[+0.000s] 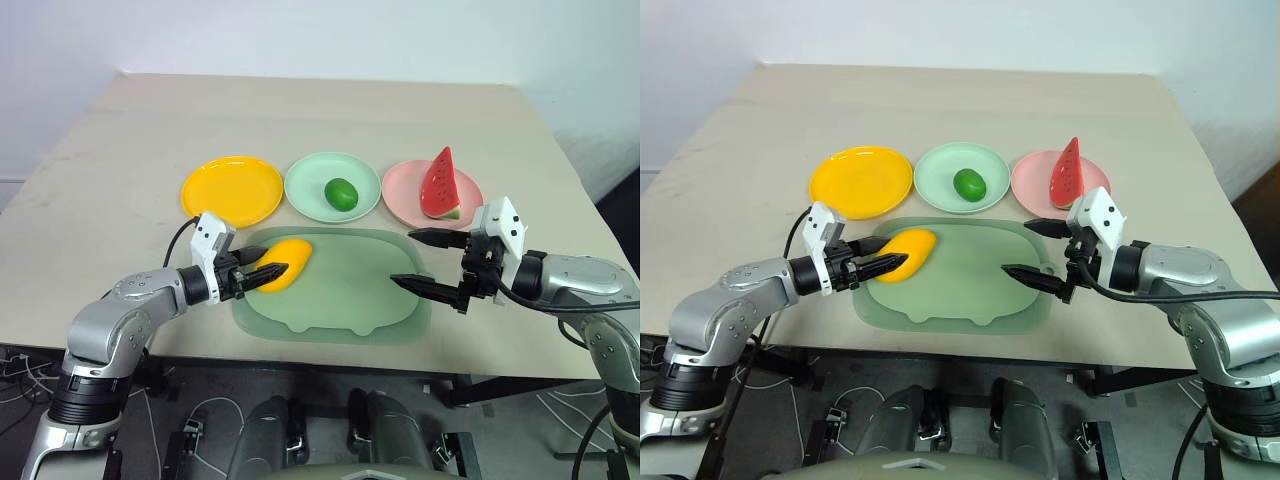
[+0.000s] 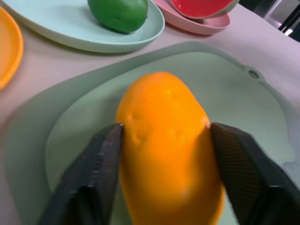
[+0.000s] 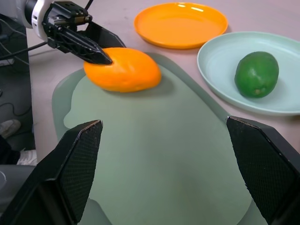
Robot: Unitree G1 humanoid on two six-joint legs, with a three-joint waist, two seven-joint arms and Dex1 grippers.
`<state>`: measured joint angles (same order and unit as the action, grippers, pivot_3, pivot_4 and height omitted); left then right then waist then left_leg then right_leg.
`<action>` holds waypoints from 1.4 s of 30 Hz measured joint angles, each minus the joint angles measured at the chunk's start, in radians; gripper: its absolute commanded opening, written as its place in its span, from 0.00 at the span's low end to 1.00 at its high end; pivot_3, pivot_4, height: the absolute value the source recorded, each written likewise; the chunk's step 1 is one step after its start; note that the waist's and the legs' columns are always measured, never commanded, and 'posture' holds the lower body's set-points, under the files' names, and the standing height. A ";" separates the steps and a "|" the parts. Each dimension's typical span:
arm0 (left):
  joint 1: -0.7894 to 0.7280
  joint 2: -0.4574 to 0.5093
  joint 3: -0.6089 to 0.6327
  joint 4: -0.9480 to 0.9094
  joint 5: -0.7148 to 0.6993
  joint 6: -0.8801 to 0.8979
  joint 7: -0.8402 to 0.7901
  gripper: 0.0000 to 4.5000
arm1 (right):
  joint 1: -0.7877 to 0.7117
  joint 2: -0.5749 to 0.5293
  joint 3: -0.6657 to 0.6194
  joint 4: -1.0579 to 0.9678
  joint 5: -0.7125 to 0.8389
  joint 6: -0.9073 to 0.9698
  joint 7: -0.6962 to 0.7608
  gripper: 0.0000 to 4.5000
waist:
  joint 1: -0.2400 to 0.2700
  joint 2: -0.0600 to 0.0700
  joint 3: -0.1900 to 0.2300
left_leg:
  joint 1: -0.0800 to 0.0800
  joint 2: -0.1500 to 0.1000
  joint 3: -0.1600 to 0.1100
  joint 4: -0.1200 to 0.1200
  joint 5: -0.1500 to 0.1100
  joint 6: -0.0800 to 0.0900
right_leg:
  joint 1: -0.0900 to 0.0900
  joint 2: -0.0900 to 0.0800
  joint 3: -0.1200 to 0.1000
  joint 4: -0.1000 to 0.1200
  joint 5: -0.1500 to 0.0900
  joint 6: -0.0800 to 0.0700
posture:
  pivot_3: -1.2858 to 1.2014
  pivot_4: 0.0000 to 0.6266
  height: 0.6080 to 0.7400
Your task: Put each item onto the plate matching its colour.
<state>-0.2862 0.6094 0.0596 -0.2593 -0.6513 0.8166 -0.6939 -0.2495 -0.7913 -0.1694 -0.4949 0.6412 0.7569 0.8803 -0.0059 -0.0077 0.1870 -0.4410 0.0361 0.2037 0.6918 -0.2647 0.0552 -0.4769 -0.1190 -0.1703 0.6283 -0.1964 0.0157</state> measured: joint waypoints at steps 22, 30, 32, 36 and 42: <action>0.000 0.075 0.034 0.045 -0.059 0.077 -0.126 0.77 | -0.015 -0.001 0.008 0.020 -0.008 -0.009 -0.018 1.00 | -0.005 0.002 -0.001 | 0.000 0.000 -0.001 -0.007 0.002 -0.003 | -0.002 0.000 -0.001 -0.004 0.000 0.000 | 0.52 0.24 0.67; -0.053 0.061 -0.014 0.049 -0.032 0.115 -0.100 0.99 | -0.009 -0.009 0.007 0.017 -0.009 -0.008 -0.020 1.00 | -0.002 0.002 -0.001 | 0.000 -0.001 -0.001 -0.007 0.002 -0.003 | -0.002 0.000 -0.002 -0.004 0.000 0.000 | 0.52 0.24 0.67; -0.082 0.066 -0.037 0.054 -0.010 0.102 -0.105 0.99 | -0.004 -0.010 0.007 0.016 -0.009 -0.008 -0.023 1.00 | -0.002 0.002 -0.001 | 0.000 -0.001 -0.001 -0.007 0.002 -0.003 | -0.001 0.000 -0.002 -0.004 0.000 0.000 | 0.52 0.24 0.67; -0.133 0.060 -0.084 0.089 0.010 0.097 -0.130 0.99 | 0.000 -0.012 0.006 0.012 -0.009 -0.008 -0.034 1.00 | -0.002 0.002 -0.001 | -0.001 -0.001 -0.001 -0.007 0.002 -0.003 | -0.002 0.000 -0.002 -0.004 0.000 0.000 | 0.52 0.24 0.67; -0.185 0.063 -0.180 0.156 0.036 0.127 -0.192 0.99 | 0.006 -0.012 0.007 0.011 -0.021 -0.009 -0.053 1.00 | -0.003 0.002 -0.001 | -0.001 -0.001 -0.001 -0.006 0.002 -0.003 | -0.002 0.000 -0.002 -0.004 0.000 0.000 | 0.52 0.24 0.67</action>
<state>-0.4714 0.6721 -0.1200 -0.1029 -0.6151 0.9439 -0.8857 -0.2438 -0.8033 -0.1621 -0.4835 0.6198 0.7477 0.8276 -0.0086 -0.0055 0.1858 -0.4416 0.0348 0.2025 0.6853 -0.2630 0.0523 -0.4786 -0.1187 -0.1719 0.6241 -0.1965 0.0156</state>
